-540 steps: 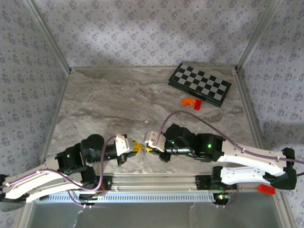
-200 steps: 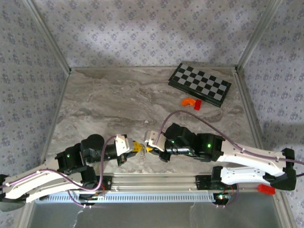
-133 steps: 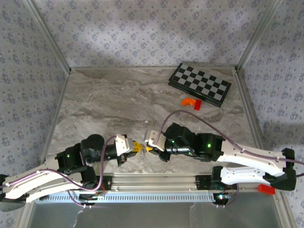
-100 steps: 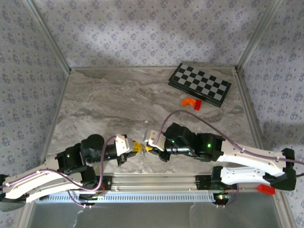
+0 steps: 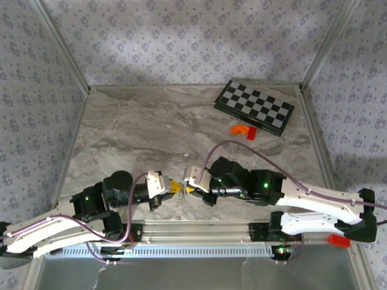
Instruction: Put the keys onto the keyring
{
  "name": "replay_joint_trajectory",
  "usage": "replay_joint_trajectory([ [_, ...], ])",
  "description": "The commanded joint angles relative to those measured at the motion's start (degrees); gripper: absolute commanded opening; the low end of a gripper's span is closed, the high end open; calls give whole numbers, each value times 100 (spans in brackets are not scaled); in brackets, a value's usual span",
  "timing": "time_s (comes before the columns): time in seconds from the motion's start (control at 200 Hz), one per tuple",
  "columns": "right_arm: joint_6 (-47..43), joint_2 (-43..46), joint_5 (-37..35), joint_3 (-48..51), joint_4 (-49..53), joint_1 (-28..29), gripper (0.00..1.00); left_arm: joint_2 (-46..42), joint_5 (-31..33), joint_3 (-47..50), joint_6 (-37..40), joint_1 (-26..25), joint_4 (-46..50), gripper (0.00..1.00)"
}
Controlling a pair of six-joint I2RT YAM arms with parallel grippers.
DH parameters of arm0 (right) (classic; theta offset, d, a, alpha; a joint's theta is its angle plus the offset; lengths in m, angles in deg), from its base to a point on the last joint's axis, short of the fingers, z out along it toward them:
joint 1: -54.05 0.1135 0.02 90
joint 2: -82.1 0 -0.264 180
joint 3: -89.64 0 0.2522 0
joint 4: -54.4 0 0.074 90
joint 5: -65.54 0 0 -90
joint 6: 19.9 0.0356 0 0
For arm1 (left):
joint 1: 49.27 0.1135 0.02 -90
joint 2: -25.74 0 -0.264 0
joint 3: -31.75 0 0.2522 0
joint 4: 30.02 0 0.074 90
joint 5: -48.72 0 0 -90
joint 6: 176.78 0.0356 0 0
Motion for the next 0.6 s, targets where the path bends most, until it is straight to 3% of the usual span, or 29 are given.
replay_joint_trajectory([
  [0.0, 15, 58, -88, 20, 87, 63, 0, -61, -4, -138, 84, -52, -126, 0],
  [0.595, -21, 49, -127, -7, -48, 104, 0, -53, -28, -139, 75, -59, -131, 0],
])
